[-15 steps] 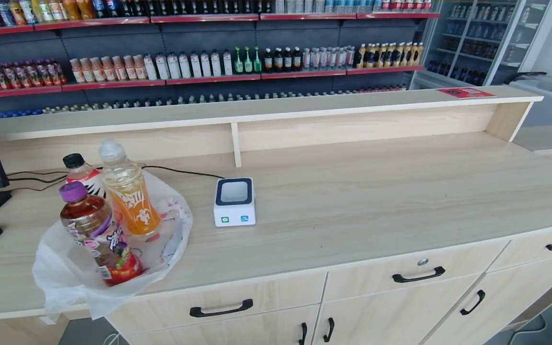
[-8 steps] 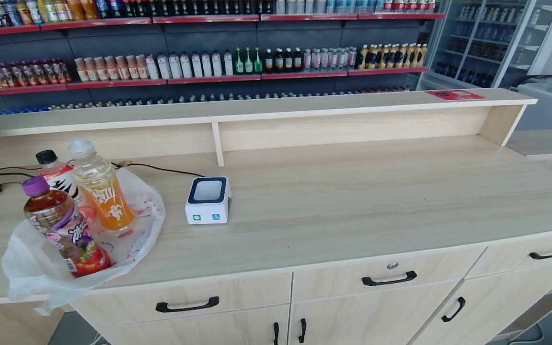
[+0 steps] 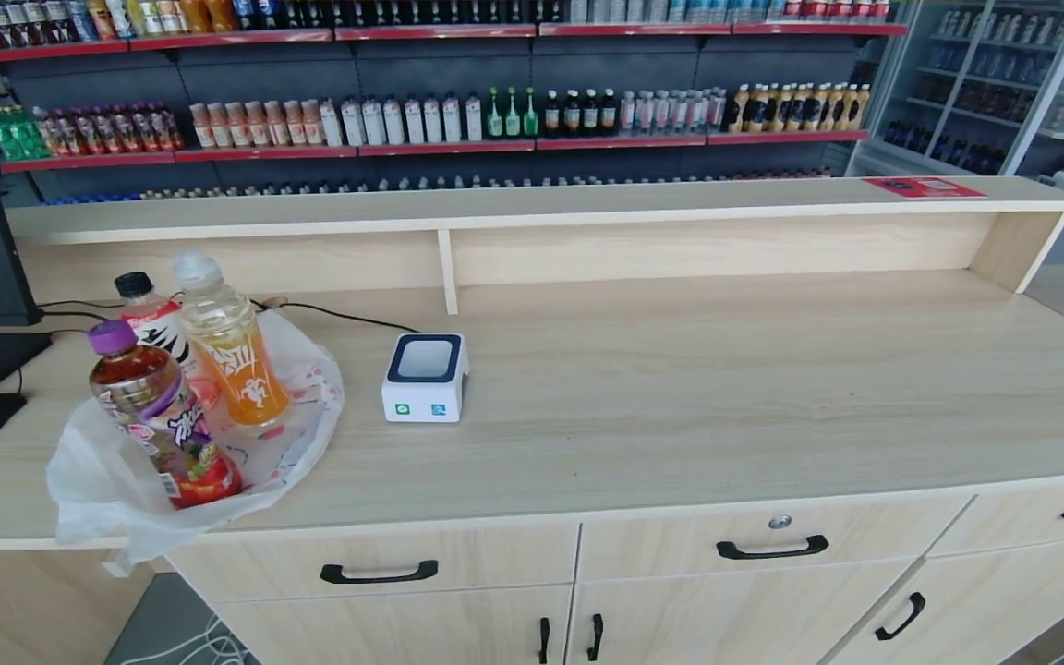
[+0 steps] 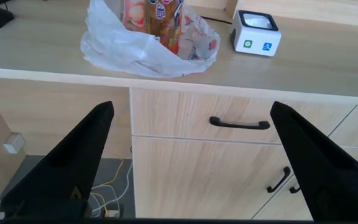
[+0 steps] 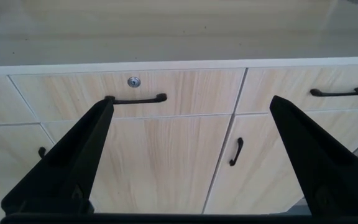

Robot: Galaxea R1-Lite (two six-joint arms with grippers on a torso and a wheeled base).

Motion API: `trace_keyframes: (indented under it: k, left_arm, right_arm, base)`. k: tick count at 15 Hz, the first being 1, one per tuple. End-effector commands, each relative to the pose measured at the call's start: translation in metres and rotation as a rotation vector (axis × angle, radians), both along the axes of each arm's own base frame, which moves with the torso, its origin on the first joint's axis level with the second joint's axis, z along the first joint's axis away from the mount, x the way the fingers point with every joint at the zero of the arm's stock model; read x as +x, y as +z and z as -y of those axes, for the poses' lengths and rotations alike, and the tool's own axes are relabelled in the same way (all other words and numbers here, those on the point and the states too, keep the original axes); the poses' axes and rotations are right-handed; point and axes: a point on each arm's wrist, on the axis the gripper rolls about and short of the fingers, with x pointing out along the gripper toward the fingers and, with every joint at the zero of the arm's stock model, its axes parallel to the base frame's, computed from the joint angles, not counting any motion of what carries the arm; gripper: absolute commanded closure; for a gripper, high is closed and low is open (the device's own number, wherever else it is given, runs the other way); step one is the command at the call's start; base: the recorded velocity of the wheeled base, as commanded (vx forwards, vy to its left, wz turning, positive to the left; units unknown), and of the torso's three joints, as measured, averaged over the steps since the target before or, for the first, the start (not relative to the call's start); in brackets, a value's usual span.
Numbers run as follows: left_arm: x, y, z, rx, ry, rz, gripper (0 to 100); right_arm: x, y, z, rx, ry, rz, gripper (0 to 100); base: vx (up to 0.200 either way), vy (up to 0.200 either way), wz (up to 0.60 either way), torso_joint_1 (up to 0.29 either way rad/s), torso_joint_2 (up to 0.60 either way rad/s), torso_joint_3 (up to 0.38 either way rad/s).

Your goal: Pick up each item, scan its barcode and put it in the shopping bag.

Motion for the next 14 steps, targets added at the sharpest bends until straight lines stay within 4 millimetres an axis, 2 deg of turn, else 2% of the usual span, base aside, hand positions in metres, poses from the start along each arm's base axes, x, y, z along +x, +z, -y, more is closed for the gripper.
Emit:
trace_keyframes:
  k: [1, 7, 14]
  left_arm:
    - [0.0001, 0.0001, 0.0, -0.001, 0.0, -0.001, 0]
    - [0.0001, 0.0001, 0.0, -0.002, 0.0, -0.001, 0]
    - [0.0001, 0.0001, 0.0, 0.01, -0.001, -0.001, 0]
  right_arm:
    - [0.0001, 0.0001, 0.0, 0.001, -0.001, -0.001, 0]
    - [0.0001, 0.0001, 0.0, 0.003, 0.0, -0.001, 0]
    - [0.0001, -0.0001, 0.0, 0.009, 0.0, -0.002, 0]
  base:
    - [-0.2, 0.0, 0.0, 0.007, 0.02, 0.002]
    - [-0.2, 0.0, 0.0, -0.005, 0.0, 0.005]
    - [0.0, 0.0, 0.0, 0.0, 0.0, 0.0]
